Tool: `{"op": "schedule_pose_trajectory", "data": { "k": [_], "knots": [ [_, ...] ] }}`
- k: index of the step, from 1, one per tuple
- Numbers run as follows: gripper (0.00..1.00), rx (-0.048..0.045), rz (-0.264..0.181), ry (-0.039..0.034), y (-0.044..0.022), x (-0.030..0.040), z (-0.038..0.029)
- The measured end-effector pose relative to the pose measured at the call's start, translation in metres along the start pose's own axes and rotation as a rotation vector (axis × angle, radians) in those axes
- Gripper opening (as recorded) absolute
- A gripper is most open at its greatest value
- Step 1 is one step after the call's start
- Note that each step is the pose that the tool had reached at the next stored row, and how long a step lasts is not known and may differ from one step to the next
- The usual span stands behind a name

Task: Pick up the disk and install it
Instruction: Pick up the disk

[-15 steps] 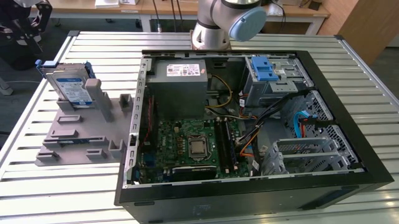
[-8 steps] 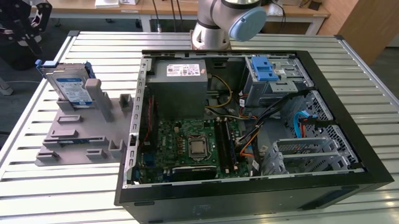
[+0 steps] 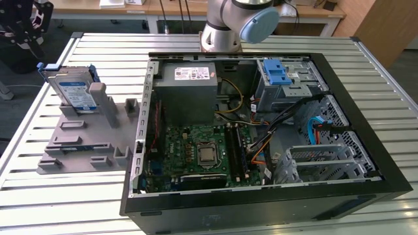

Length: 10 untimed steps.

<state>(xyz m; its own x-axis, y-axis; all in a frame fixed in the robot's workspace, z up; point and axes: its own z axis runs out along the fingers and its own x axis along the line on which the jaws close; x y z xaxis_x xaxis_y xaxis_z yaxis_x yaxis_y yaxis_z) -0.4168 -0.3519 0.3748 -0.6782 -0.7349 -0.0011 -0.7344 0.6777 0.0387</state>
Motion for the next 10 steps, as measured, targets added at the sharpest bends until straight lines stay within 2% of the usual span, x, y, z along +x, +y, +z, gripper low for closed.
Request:
{"op": "schedule_pose_trajectory", "data": {
  "k": [10],
  "knots": [
    [0.11, -0.0001, -0.011, 0.0006, 0.0000, 0.0000, -0.0001]
  ]
}}
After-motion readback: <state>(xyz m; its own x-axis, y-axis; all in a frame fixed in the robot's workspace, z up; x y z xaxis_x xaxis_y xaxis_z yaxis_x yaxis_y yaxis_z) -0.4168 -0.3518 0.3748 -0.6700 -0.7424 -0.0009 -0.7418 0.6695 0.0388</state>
